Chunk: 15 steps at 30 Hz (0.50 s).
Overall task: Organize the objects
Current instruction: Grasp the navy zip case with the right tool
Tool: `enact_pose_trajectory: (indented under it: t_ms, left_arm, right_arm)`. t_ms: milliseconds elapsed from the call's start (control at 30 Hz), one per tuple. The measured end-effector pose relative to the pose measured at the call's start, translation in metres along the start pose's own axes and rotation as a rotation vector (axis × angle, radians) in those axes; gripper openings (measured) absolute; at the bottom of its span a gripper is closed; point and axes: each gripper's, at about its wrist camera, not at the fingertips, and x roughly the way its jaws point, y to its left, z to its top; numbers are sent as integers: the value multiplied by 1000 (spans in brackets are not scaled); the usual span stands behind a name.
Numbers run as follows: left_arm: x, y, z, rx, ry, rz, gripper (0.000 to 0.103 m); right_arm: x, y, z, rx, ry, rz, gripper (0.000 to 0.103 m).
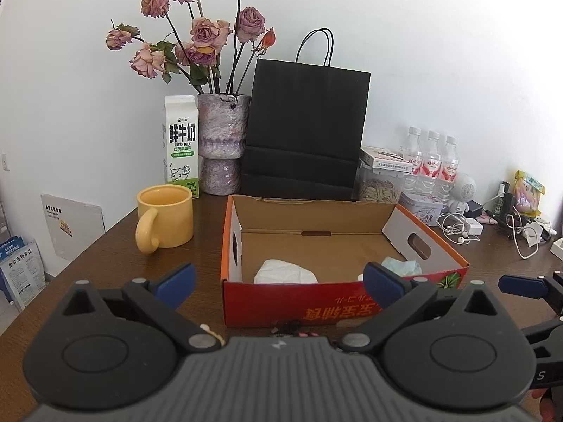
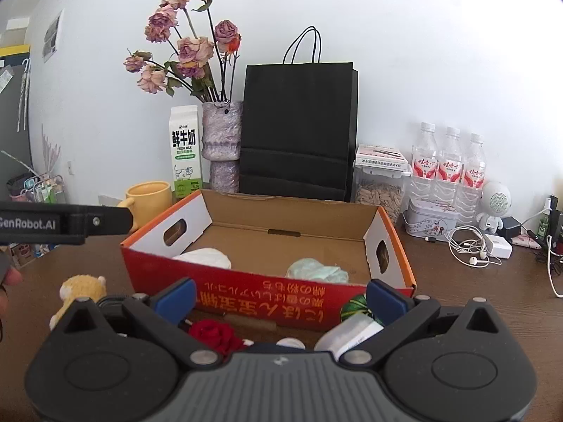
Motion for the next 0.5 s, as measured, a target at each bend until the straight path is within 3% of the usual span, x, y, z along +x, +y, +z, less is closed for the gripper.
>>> enact_pose_trajectory:
  t_ms: [233, 500]
  left_arm:
    - [-30, 7, -21, 22, 25, 13, 103]
    - [-54, 16, -52, 46, 65, 20, 103]
  right_arm:
    - [-38, 4, -28, 5, 42, 13, 103]
    - [-54, 0, -57, 61, 97, 16, 103]
